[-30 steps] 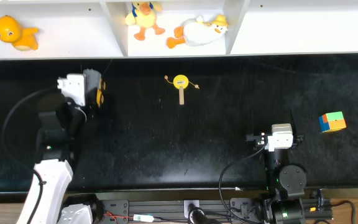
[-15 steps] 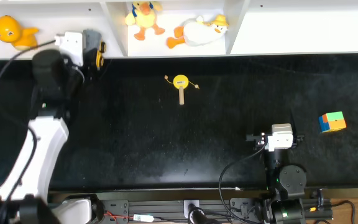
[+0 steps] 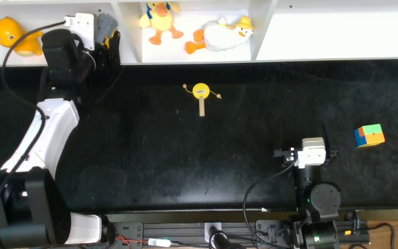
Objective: Store Toys
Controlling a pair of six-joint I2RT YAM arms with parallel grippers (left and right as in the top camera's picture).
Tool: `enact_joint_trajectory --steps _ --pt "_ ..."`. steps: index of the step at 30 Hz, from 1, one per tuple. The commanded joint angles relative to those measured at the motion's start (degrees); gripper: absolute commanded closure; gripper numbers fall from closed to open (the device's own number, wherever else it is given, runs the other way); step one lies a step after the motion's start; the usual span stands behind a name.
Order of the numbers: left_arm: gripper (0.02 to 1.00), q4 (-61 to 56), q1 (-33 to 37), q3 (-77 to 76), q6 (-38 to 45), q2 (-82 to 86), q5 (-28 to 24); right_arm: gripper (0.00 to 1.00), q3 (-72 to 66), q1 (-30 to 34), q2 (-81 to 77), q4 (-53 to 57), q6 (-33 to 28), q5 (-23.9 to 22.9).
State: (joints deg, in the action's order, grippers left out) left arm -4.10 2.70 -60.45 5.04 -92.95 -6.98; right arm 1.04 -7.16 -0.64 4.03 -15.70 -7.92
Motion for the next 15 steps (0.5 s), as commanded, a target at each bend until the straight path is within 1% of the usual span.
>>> enact_joint_trajectory --steps 1,4,7,15 --pt "0.020 3.7 -0.1 1.8 0.9 5.9 4.1 0.005 -0.8 0.2 0.4 -0.4 -0.2 -0.3" --pt "0.020 6.3 -0.1 8.7 0.9 14.7 8.3 0.007 -0.8 0.2 0.4 -0.4 -0.2 -0.3" --pt "0.020 7.1 -0.2 18.4 0.9 26.6 10.6 0.005 -0.8 0.2 0.4 -0.4 -0.2 -0.3" --pt "0.020 6.0 -0.2 45.1 0.9 65.5 10.5 0.007 -0.8 0.2 0.4 -0.4 -0.2 -0.3"
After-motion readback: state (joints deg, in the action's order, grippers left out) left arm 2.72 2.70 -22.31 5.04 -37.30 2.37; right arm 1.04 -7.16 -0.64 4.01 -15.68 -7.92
